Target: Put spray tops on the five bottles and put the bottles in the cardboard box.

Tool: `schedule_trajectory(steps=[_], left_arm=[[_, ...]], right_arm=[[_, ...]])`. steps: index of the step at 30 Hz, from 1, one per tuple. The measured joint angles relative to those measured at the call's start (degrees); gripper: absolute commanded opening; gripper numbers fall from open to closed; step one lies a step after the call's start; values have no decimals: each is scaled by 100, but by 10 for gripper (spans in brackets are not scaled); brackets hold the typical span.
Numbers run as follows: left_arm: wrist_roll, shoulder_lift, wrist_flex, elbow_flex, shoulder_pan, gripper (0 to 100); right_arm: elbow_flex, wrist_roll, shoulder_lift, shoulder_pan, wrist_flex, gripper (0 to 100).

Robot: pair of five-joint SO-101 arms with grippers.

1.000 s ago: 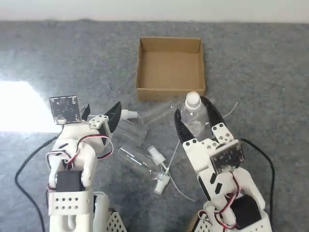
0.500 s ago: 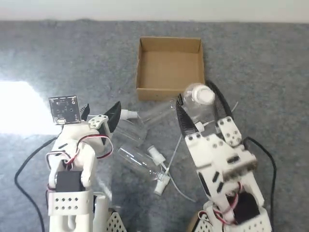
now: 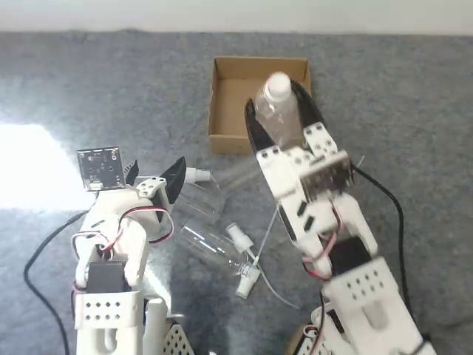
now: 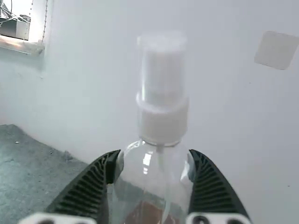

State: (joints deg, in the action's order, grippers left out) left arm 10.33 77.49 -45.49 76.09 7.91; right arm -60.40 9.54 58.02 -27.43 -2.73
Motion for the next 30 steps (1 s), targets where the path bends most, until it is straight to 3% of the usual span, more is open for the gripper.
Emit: schedule_trajectory(steps=[13, 30], left_arm=[[0, 0, 0, 0, 0, 294], [0, 0, 0, 0, 0, 294]], right_arm=[[1310, 0, -3525, 0, -1688, 88], [3596, 0, -6716, 202, -1741, 88]])
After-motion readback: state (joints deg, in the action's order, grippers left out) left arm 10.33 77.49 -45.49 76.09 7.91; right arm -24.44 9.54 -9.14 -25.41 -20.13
